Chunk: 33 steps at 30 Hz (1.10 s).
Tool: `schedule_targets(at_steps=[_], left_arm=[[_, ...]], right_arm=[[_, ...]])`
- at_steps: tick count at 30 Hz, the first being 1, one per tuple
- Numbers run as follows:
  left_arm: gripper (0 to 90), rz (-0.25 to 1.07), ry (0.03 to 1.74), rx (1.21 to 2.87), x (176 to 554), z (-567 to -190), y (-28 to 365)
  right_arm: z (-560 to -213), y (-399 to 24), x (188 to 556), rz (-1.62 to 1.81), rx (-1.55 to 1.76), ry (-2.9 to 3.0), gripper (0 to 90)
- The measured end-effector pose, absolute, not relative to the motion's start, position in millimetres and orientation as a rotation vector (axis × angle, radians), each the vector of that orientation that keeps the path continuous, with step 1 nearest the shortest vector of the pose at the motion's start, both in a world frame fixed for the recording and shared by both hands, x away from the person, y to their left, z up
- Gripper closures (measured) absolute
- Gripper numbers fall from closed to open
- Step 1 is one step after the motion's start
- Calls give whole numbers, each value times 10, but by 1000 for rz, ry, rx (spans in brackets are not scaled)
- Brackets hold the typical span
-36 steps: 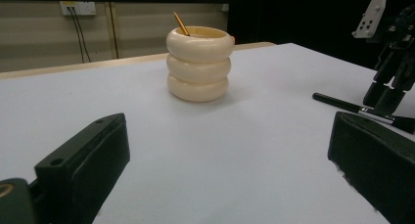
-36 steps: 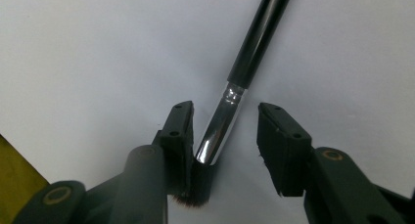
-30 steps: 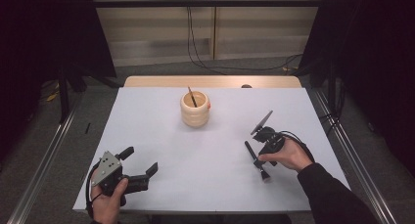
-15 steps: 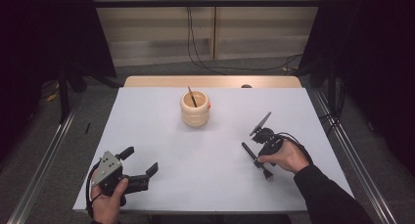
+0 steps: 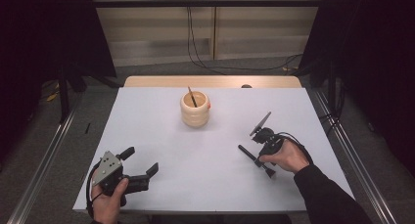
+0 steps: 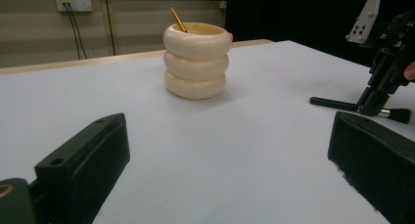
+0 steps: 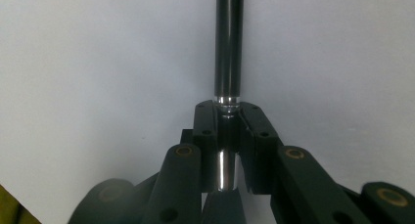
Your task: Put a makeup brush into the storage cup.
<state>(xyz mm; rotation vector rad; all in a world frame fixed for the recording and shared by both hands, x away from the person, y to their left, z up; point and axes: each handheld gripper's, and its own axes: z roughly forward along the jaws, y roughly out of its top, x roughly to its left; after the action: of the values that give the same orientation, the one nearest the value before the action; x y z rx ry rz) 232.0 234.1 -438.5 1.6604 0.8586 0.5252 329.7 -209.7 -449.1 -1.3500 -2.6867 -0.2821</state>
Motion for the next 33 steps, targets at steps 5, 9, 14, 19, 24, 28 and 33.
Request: schedule_targets(at_steps=[5,9,14,19,24,28,33], left_arm=[[18,534,880,1653,2324,-4386,2358],[19,535,881,1646,2320,-4387,2357],[19,520,874,1637,2318,-4386,2347],[19,522,880,1636,2320,-4389,2350],[19,524,883,1636,2323,-4389,2355],[19,521,880,1639,2321,-4387,2356],[19,519,885,1635,2325,-4390,2361]], right_arm=[[-4485,-2101,3305,-286,-1358,-2669,788],[-4487,-2111,3309,-294,-1342,-2676,789],[-4486,-2132,3302,-310,-1341,-2672,788],[-4440,-2173,3296,-344,-1356,-2668,789],[-4389,-2206,3261,-418,-1365,-2667,788],[-4345,-2253,3257,-460,-1383,-2676,788],[-4278,-2320,3225,-566,-1410,-2678,788]])
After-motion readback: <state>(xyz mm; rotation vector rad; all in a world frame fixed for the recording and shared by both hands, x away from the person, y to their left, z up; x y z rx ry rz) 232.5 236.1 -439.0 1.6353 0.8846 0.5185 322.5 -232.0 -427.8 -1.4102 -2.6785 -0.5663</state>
